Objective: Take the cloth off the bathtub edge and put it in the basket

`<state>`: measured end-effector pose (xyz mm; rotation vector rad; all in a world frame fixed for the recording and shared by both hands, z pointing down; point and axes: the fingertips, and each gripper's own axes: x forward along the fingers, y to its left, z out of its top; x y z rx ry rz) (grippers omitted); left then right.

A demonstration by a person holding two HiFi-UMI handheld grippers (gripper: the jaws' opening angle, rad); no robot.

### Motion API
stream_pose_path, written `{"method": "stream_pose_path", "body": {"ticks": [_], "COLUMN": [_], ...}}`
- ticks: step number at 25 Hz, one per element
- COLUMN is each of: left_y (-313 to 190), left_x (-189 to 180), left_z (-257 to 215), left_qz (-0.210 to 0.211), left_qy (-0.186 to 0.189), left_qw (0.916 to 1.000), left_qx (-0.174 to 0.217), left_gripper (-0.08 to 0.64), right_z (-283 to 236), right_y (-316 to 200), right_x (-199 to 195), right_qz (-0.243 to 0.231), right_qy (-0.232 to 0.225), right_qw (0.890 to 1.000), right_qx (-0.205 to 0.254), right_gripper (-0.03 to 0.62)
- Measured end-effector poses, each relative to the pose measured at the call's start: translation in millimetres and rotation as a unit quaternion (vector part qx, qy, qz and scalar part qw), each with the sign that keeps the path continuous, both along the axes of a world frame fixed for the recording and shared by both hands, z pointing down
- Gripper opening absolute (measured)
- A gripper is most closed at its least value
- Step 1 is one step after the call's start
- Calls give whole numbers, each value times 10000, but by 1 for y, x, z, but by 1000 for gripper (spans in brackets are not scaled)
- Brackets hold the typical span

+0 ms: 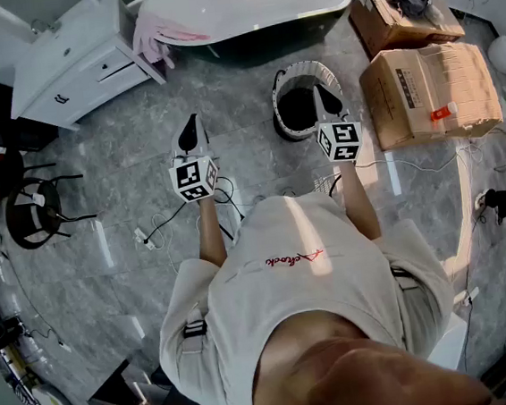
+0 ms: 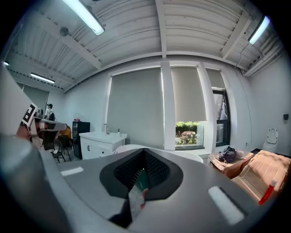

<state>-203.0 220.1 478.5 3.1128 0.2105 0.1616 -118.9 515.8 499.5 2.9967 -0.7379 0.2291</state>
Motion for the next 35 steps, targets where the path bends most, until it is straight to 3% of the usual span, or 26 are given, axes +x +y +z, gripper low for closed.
{"method": "stream_pose_path", "body": {"ticks": [16,29,35], "left_y": [-12,-86,-91], "left_x": [-2,-56,-70], "left_z": [3,7,7], "left_qz": [-53,-635,-1010], "left_qy": [-42,-126,-154], "left_qw": [10000,9979,9947], "left_qx": [64,94,113], "left_gripper": [0,0,0], "right_z": [-1,-7,-8], "right_y": [-11,-123,-128], "right_x": [3,-4,8], "right_qz": [-75,-940,-1228], "right_qy": [-11,43,72], "right_qw": [9999,9956,9924], "right_qx": [149,-40,-72], "right_gripper": [6,6,6]}}
